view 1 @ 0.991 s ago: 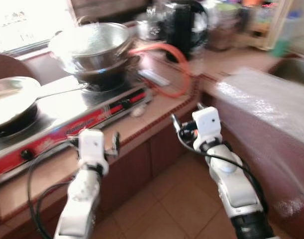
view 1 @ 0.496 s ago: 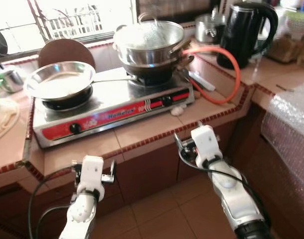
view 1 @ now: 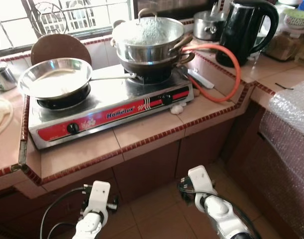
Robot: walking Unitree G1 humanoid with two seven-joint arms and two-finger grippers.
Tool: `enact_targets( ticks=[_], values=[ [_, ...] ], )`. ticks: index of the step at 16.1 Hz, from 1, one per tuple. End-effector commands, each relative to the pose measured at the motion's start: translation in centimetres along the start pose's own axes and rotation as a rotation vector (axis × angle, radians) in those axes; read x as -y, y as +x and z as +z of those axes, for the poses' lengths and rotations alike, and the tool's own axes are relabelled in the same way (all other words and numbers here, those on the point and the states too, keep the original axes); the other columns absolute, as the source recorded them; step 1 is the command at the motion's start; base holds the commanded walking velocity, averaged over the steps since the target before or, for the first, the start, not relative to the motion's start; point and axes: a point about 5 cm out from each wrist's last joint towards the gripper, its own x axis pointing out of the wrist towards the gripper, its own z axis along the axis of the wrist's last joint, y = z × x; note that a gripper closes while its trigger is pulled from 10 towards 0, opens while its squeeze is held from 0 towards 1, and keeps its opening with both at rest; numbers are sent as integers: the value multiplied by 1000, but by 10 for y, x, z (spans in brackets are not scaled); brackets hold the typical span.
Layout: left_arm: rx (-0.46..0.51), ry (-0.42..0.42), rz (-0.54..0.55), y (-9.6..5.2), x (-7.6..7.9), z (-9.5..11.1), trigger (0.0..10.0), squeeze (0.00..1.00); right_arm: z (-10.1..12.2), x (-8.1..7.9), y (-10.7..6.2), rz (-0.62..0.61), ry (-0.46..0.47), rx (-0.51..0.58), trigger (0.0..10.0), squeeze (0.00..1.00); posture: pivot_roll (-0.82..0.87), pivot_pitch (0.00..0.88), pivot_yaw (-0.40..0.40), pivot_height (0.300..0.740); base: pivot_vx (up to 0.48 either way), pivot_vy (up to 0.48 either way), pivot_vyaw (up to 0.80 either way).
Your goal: Kitchen organization
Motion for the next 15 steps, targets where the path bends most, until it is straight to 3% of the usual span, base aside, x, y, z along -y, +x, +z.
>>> enact_targets(
  ticks=[1, 3, 4, 6, 10, 15],
  values=[
    [-59, 38, -7, 0, 0, -12, 10000, 0, -10, -1, 0, 1, 30, -59, 10000, 0, -147, 0, 52, 740, 0, 0, 0],
    [-206, -30, -15, -3, -3, -36, 10000, 0, -28, -3, -3, 4, -23, -143, 10000, 0, -165, 0, 57, 740, 0, 0, 0],
    [-260, -25, -15, -6, -6, -46, 10000, 0, -37, -4, -6, 11, -48, -181, 10000, 0, -166, 0, 59, 740, 0, 0, 0],
    [-278, -38, -40, -9, -6, -53, 10000, 0, -43, -5, -8, 31, -83, -202, 10000, 0, -171, 0, 60, 740, 0, 0, 800],
    [-372, 51, -63, -19, -6, -77, 10000, 0, -77, -7, -22, 64, -147, -343, 10000, 0, -173, 0, 64, 740, 0, 0, 758],
    [-373, 64, -75, -20, -3, -78, 10000, 0, -75, -14, -21, 139, -201, -333, 10000, 0, -131, 0, 20, 740, 0, 0, 432]
  ],
)
